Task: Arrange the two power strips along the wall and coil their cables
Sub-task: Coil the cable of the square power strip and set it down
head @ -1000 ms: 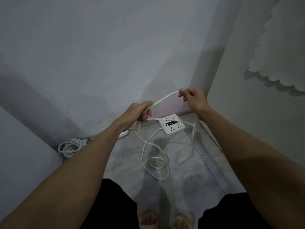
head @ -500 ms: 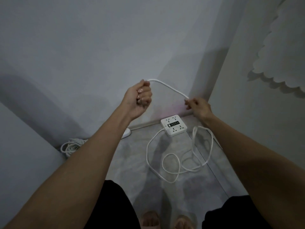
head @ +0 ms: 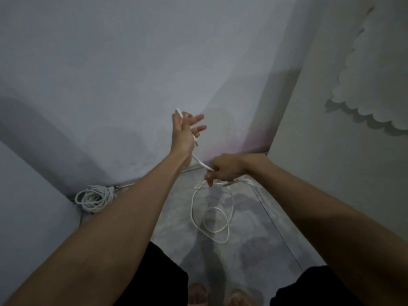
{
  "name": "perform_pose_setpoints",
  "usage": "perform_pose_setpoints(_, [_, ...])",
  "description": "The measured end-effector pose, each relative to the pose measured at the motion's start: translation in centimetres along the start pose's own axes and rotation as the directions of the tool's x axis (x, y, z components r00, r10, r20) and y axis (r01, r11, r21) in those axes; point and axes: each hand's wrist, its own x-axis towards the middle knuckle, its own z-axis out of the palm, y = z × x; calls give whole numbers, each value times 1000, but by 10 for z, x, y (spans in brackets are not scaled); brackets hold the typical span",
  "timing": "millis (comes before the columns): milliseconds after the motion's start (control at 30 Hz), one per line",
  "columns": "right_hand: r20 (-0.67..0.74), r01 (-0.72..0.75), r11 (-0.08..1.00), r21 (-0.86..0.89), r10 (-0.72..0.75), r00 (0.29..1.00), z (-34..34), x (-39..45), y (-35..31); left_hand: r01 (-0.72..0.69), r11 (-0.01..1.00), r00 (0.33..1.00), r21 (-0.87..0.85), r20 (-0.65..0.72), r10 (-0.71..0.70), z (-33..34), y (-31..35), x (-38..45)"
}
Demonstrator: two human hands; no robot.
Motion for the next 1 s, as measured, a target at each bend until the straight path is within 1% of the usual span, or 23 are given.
perform_pose_setpoints(67, [-82,29,998,-50,-34,996,-9,-3,-6,-63,952,995,298,88,39,-6,-12,-9])
perform_pose_setpoints(133, [-166,8,997,-82,-21,986,-14,-5,-2,-117,858,981,501,191,22,-16,-22,-16])
perform_pose_setpoints(167, [-207,-18,996,-88,-1,978,-15,-5,2,-169,778,965,605,263,6,-21,-24,-18])
perform_pose_setpoints(233, [-287,-92,992,-89,63,956,-14,-4,14,-325,493,918,807,395,-43,-24,-21,-22])
perform_pose_setpoints(267, [-326,-125,987,-98,87,941,-12,-3,22,-378,346,907,859,419,-47,-23,-17,-23])
perform_pose_setpoints(300, [-373,-149,983,-111,97,923,-11,-3,29,-401,247,906,882,421,-33,-20,-11,-23])
perform_pose_setpoints(367, [-479,-169,978,-122,91,873,-10,-5,45,-387,176,918,905,397,-24,-19,-2,-20])
perform_pose_setpoints(400, [-524,-175,980,-96,99,846,-9,-7,54,-364,190,923,912,380,-56,-20,2,-17])
perform_pose_setpoints(433, [-557,-181,981,-67,114,823,-8,-10,64,-323,254,927,912,359,-107,-23,6,-14])
perform_pose_setpoints(467, [-579,-189,981,-37,133,804,-6,-14,74,-266,365,923,892,345,-170,-28,11,-11])
perform_pose_setpoints(500, [-603,-182,983,5,148,784,-4,-19,82,-180,509,908,842,342,-243,-33,15,-9])
perform_pose_setpoints(533, [-633,-150,985,82,167,756,0,-24,87,-48,652,875,757,346,-338,-40,21,-8])
perform_pose_setpoints(567, [-650,-107,977,182,201,733,4,-28,89,110,752,824,650,363,-434,-45,26,-7])
perform_pose_setpoints(600, [-647,-50,956,290,235,725,7,-31,89,249,813,780,527,388,-491,-50,31,-6])
perform_pose_setpoints(633, [-629,-2,920,392,270,729,11,-33,90,347,855,765,386,411,-496,-55,35,-5])
perform_pose_setpoints(667, [-613,27,884,466,301,730,15,-34,91,402,887,776,226,431,-462,-59,38,-2])
perform_pose_setpoints(700, [-614,10,871,492,339,713,19,-33,96,428,903,806,44,433,-403,-63,42,1])
perform_pose_setpoints(733, [-616,-74,884,461,379,691,23,-33,103,433,888,845,-158,415,-338,-67,47,4])
perform_pose_setpoints(767, [-592,-207,900,385,412,692,27,-34,113,415,838,882,-353,381,-276,-70,52,8])
perform_pose_setpoints(833, [-407,-445,873,201,487,773,36,-40,128,354,710,930,-609,311,-198,-78,61,15])
perform_pose_setpoints(900, [-190,-528,849,30,523,831,43,-42,126,370,655,927,-659,308,-214,-77,61,17])
perform_pose_setpoints(967, [-142,-472,881,-38,463,875,42,-33,111,451,667,889,-593,363,-279,-63,56,14])
perform_pose_setpoints(1000, [-163,-381,923,58,385,908,39,-26,100,489,668,867,-560,399,-300,-53,53,12])
